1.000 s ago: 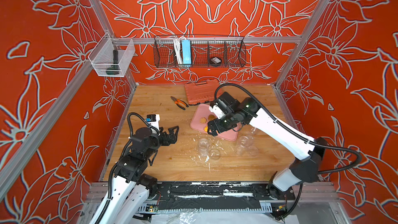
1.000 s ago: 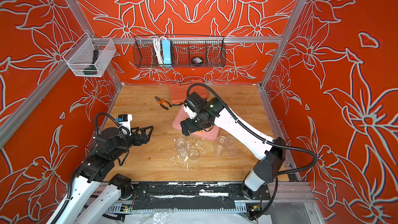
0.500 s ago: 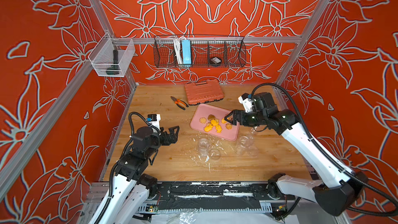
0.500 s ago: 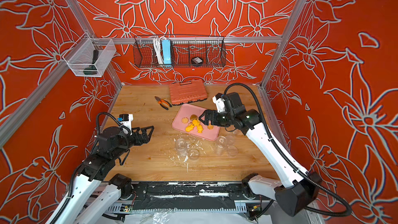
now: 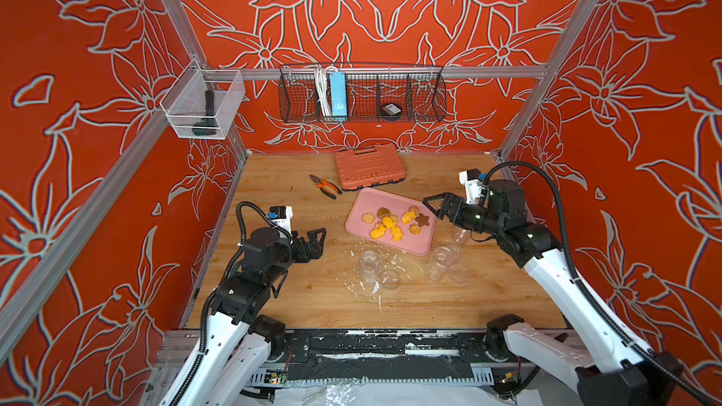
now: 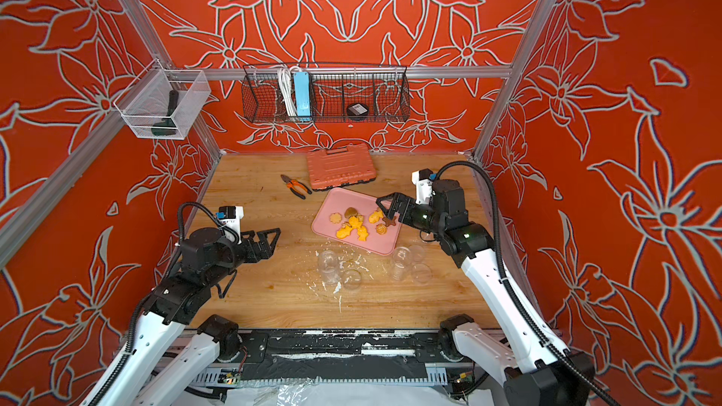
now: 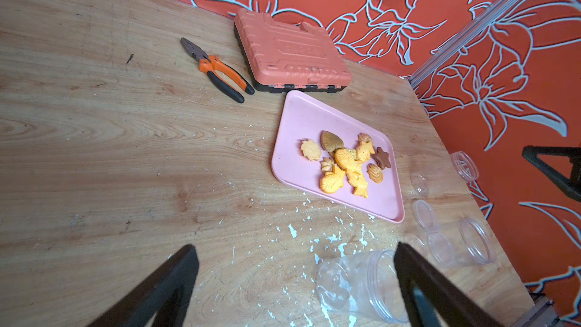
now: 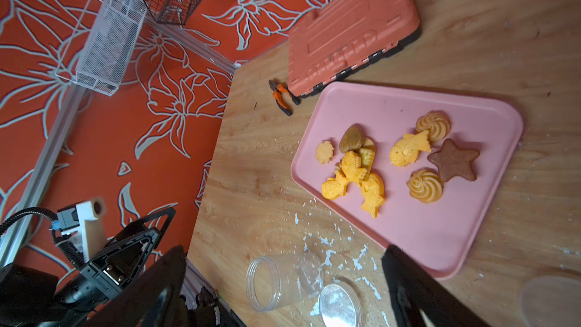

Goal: Pour the cookies out of the jar
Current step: Place the jar at the center of the board, then move the jar to the center of the board.

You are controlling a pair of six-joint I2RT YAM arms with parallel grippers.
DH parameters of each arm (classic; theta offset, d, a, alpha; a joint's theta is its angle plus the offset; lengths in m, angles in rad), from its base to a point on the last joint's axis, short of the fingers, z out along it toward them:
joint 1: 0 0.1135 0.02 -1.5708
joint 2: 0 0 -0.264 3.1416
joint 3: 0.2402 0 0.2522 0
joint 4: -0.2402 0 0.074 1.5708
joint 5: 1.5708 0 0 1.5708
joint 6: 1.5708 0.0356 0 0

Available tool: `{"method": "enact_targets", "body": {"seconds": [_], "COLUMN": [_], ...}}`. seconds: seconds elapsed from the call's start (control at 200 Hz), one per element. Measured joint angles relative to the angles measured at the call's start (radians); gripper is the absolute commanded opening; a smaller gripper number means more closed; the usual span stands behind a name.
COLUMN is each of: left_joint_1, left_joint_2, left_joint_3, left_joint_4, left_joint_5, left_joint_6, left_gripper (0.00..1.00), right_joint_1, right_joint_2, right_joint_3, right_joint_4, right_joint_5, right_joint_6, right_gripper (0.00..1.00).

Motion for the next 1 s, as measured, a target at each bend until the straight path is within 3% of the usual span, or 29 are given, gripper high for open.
{"method": "enact_targets", "body": {"seconds": [0.28,0.505,0.686,1.001], "left_joint_1": [0.000,0.000,0.000,0.000], "left_joint_2": [0.010,0.062,0.130,0.272], "left_joint_3": [0.000,0.009,0.043,0.038], "left_joint_4": [0.000,0.001,0.054,0.217], "left_joint_5": [-0.022,-0.085,-0.209,-0.344], "left_joint_6": [-0.011,-0.018,-0.049,-0.006], "left_gripper": [0.98,0.98,0.97,0.97], "right_joint_1": [-0.003,-0.003,-0.003,-0.020], "right_joint_2": [-0.213,-0.243,-0.222,-0.108], "right_joint_3": [-0.264,-0.297,-0.294,-0.211], "right_joint_4": [0.235,0.330,0.395,0.376], "right_joint_5": [0.303,0.551,0.692,0.732], "right_joint_6": [0.039,0.005,-0.155,-0.501], "right_gripper": [0.99,0.99,0.99,0.99]}}
